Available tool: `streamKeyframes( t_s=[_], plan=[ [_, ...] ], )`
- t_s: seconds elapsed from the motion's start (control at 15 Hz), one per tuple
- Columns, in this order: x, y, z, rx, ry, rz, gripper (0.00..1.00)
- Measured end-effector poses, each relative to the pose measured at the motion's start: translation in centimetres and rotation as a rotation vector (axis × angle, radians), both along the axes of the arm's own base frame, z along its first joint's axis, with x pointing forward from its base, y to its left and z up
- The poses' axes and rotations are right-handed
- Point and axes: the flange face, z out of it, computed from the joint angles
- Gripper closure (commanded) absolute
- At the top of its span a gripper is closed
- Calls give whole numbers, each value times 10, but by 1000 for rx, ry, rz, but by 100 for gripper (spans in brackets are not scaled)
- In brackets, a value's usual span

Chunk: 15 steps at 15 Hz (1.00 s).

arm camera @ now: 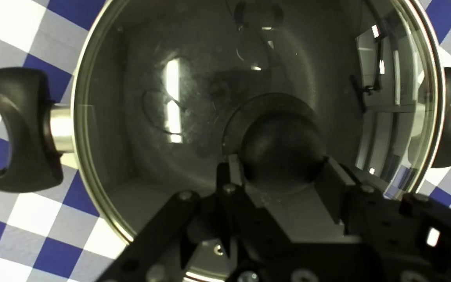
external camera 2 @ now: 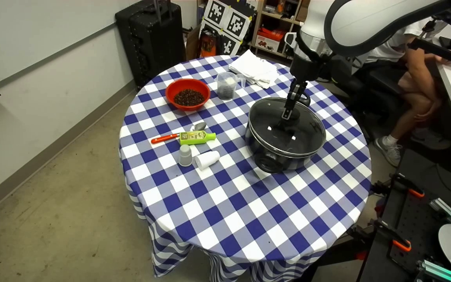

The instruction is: Pick up the lid from the table and put it on the pot

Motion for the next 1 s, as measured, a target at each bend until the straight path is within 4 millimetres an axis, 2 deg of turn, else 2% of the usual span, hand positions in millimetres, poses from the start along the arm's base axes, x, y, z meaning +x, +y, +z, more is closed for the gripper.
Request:
streamKeyframes(
  t_s=[0.53,1.0],
  plan=[
    [-1,2,-1,-27,12,1,77],
    [-1,23,1,-124,23,13,77]
  ],
)
